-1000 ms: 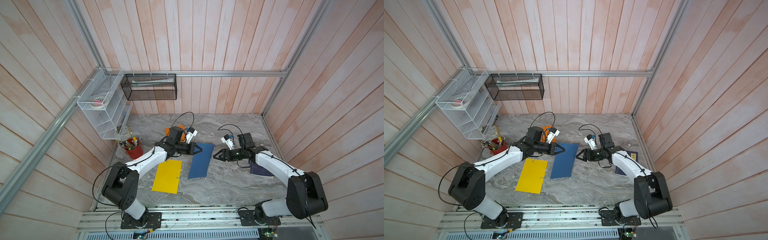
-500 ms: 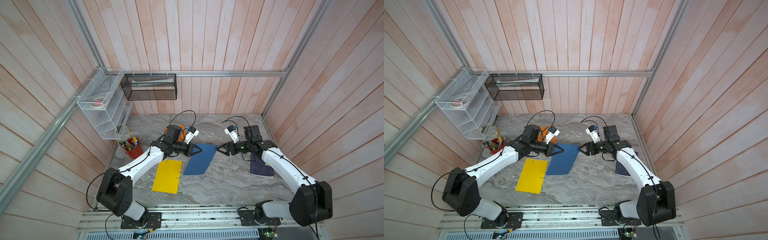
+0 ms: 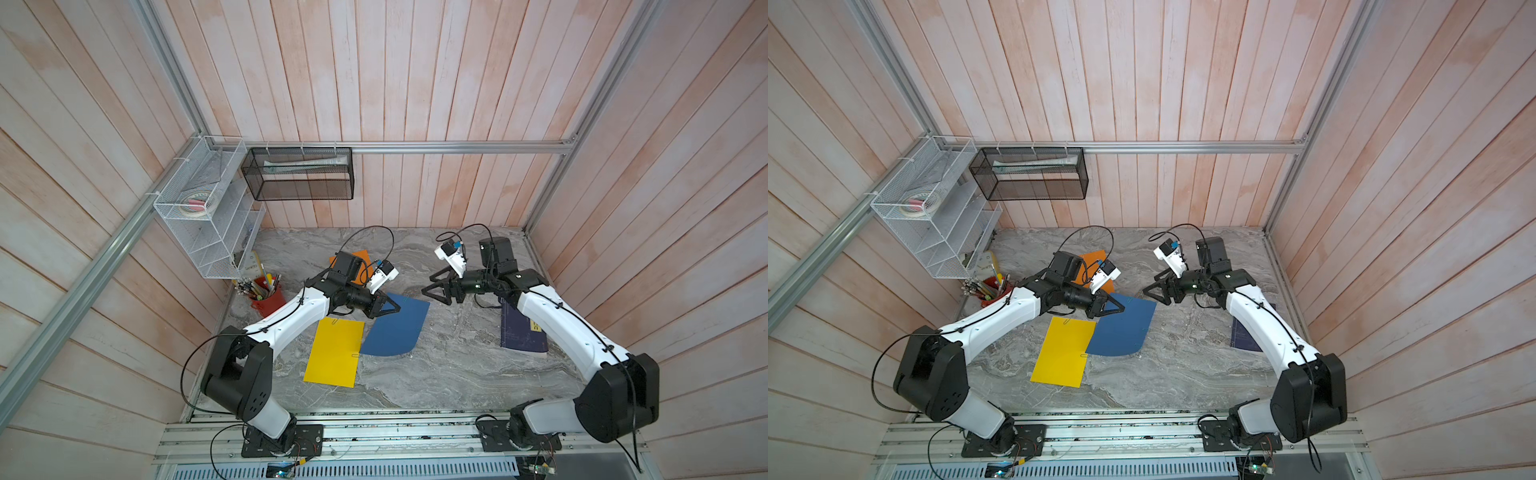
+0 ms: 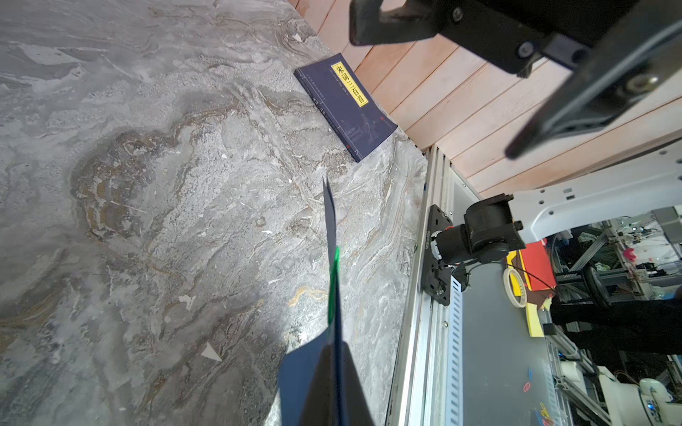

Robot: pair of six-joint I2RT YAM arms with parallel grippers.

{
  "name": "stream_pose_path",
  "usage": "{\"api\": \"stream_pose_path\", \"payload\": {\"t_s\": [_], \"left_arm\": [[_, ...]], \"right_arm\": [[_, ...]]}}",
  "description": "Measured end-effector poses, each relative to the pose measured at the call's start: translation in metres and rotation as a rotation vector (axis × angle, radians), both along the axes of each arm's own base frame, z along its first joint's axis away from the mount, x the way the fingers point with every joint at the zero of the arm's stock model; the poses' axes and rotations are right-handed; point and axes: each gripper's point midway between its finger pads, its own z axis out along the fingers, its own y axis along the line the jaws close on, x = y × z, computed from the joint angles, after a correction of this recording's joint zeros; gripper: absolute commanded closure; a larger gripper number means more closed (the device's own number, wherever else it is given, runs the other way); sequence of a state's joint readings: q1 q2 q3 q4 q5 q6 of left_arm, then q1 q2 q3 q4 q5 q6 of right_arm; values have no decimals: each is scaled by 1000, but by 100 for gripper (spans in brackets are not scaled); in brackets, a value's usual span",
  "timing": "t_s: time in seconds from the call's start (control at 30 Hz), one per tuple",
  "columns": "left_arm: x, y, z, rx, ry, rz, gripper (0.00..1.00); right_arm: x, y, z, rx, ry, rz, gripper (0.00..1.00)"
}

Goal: Unclip the paperclips from the documents
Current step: Pick up the document from the center of the board.

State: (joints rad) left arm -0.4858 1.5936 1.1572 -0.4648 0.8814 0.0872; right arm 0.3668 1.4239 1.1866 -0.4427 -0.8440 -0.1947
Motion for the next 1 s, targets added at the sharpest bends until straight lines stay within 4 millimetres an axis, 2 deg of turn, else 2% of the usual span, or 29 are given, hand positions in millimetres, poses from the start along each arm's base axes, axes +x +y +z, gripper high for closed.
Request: {"api": "stream_pose_path", "payload": {"t_s": [0.13,0.27,0.47,0.6,0.87,1.0], "left_arm": [[-2,2,-3,12,-5,-15,100],[-4,4,-6,23,-8,-24,100],[-6,6,-6,30,-11,-32,100],[-6,7,-5,33,-12,-35,100],[2,3,19,17,-67,-47,100],[2,3,22,17,-71,-52,100]], "right_arm": [[-2,22,-9,-12,-13,86,27],[1,32,-20,-21,-11,128,28],[4,38,-26,-10,-8,172,33],[-3,41,-25,10,-3,211,37],[-13,47,-22,39,4,264,41],[-14,47,-22,43,6,270,44]]}}
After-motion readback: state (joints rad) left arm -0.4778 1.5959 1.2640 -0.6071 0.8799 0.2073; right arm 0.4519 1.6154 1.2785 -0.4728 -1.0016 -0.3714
